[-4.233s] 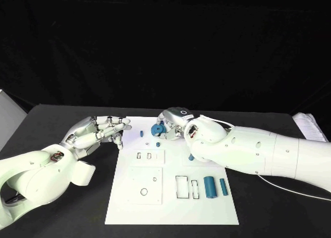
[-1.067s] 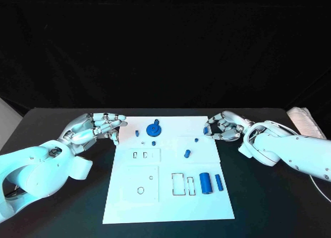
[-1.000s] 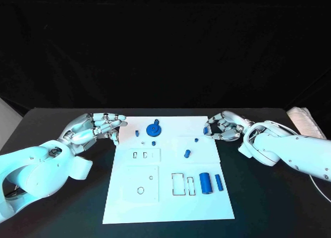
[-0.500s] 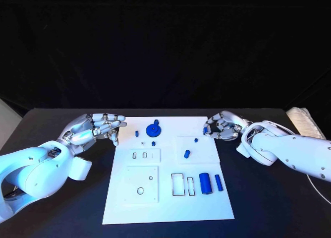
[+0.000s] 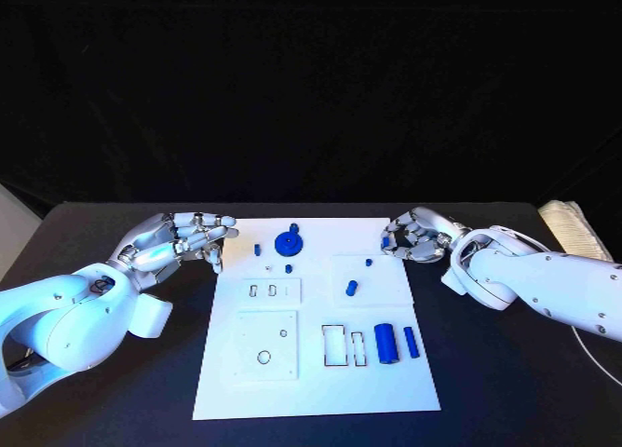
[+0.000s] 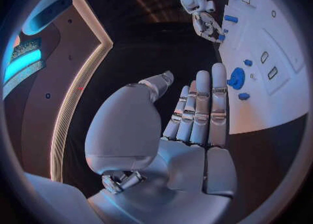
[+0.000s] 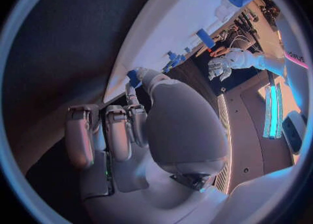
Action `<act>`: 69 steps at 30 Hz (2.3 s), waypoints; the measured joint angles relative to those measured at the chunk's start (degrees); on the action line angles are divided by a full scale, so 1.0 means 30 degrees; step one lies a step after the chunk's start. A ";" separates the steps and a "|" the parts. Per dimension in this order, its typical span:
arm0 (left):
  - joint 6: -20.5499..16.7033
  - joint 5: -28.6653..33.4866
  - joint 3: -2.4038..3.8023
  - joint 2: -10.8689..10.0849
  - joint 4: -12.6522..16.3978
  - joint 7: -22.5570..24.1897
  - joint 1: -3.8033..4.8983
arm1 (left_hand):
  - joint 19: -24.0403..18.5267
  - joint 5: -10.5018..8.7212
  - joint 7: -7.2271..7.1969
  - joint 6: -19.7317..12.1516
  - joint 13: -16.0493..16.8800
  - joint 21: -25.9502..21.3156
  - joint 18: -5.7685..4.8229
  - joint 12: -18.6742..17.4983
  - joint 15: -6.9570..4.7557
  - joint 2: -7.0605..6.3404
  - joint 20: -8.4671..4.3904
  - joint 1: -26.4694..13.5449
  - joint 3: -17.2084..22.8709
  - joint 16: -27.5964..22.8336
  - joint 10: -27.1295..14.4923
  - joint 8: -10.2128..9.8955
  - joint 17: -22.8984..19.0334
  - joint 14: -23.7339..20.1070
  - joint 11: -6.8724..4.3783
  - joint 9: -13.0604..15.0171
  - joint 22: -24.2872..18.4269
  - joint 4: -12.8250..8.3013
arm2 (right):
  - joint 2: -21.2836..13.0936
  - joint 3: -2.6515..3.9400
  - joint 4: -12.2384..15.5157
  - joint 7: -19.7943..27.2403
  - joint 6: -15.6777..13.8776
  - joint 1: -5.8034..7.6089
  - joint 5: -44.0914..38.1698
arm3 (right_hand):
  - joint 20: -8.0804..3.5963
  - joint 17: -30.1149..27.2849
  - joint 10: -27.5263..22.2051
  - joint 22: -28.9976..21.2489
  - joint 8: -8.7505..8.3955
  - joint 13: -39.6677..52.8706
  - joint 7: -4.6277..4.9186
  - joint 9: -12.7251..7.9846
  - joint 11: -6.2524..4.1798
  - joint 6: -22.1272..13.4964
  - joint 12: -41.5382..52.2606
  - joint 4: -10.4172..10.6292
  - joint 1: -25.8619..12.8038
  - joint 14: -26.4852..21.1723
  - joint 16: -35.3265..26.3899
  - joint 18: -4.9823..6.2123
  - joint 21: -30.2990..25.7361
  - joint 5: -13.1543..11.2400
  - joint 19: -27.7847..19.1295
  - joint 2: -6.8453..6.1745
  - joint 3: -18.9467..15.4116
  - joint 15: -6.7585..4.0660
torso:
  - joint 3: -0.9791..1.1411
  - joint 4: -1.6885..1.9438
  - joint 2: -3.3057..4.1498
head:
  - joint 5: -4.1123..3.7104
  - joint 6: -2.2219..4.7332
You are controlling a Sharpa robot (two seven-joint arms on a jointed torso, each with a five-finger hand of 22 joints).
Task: Assemble the parts on the task board
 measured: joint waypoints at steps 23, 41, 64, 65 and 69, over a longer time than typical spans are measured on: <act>0.0075 -0.0013 0.0000 -0.0065 0.0020 -0.0117 0.0000 | 0.0000 0.0000 0.0000 0.0000 0.0000 -0.0001 0.0002 0.0000 0.0000 0.0000 0.0000 0.0000 0.0000 0.0000 0.0000 0.0000 0.0002 0.0001 0.0000 -0.0004 0.0018 0.0001 | 0.0069 0.0002 0.0115 -0.0142 -0.0676 -0.0052 -0.0010 | -0.0561 -0.0004 0.0068 -0.0005 0.1271 -0.0003 -0.0532 0.0110 -0.0614 0.1343 0.0080 -0.0757 -0.0051 0.0035 0.0000 0.0000 0.0078 -0.0419 0.0003 0.0560 0.1714 -0.0587 | 0.0002 -0.0018 0.0000 | -0.0038 -0.0055; 0.0094 -0.0032 0.0000 -0.0049 -0.0205 -0.0150 0.0000 | 0.0000 0.0000 0.0000 0.0000 0.0000 -0.0002 0.0001 0.0000 0.0000 0.0000 0.0000 0.0000 -0.0001 0.0000 0.0000 0.0000 0.0003 0.0001 0.0000 -0.0006 0.0015 0.0001 | -0.0514 0.0077 0.2580 -0.1304 -0.2210 0.0899 -0.0037 | -0.0558 -0.0007 0.0066 -0.0009 0.1271 -0.0004 -0.0545 0.0104 -0.0612 0.1338 0.0153 -0.0871 -0.0174 0.0034 0.0000 0.0001 0.0154 -0.0459 0.0003 0.0778 0.1867 -0.0586 | -0.0004 -0.0077 -0.0121 | 0.0071 -0.0077; -0.0006 -0.0283 -0.0018 0.0932 -0.1025 -0.0616 -0.0003 | -0.0139 0.0000 0.0001 0.0000 0.0020 0.0117 0.0003 0.0000 0.0000 0.0073 0.0000 0.0073 0.0000 0.0000 0.0000 0.0000 -0.0022 0.0001 0.0000 0.0034 0.0091 0.0001 | 0.3279 -0.0283 0.6962 -0.7436 -0.3733 0.0651 -0.3226 | -0.0555 -0.0010 0.0066 0.0002 0.1270 -0.0004 -0.0622 0.0101 -0.0611 0.1219 0.0149 -0.1078 -0.0178 0.0035 0.0000 0.0001 0.0153 -0.0218 0.0001 0.0774 0.2241 -0.0584 | -0.0097 -0.0099 -0.0626 | 0.0758 -0.0650; -0.0018 -0.0288 -0.0018 0.0942 -0.1025 -0.0648 -0.0002 | -0.0139 0.0000 0.0001 0.0000 0.0020 0.0117 0.0003 0.0000 0.0000 0.0075 -0.0001 0.0076 0.0000 -0.0001 0.0000 0.0000 -0.0022 0.0001 0.0000 0.0034 0.0091 0.0001 | 0.3424 -0.0291 0.6960 -0.7645 -0.3763 0.0582 -0.3380 | -0.0555 -0.0009 0.0066 0.0002 0.1271 -0.0004 -0.0621 0.0101 -0.0611 0.1217 0.0149 -0.1077 -0.0284 0.0035 0.0000 0.0000 0.0152 -0.0218 0.0001 0.0674 0.2241 -0.0584 | -0.0101 -0.0093 -0.0635 | 0.0767 -0.0672; -0.0098 -0.0314 -0.0020 0.1001 -0.1026 -0.0804 -0.0002 | -0.0139 0.0000 0.0001 0.0000 0.0020 0.0207 0.0003 0.0000 0.0000 0.0076 0.0000 0.0076 0.0000 0.0000 0.0000 0.0000 -0.0022 0.0002 0.0000 0.0034 0.0090 0.0001 | 0.4063 -0.0305 0.6853 -0.8464 -0.3922 0.0234 -0.4042 | -0.0554 -0.0010 0.0065 0.0001 0.1273 -0.0004 -0.0535 0.0102 -0.0611 0.1126 0.0149 -0.1156 -0.0416 0.0035 0.0000 0.0000 0.0152 -0.0218 0.0001 0.0654 0.2319 -0.0583 | -0.0110 -0.0103 -0.0635 | 0.0828 -0.0747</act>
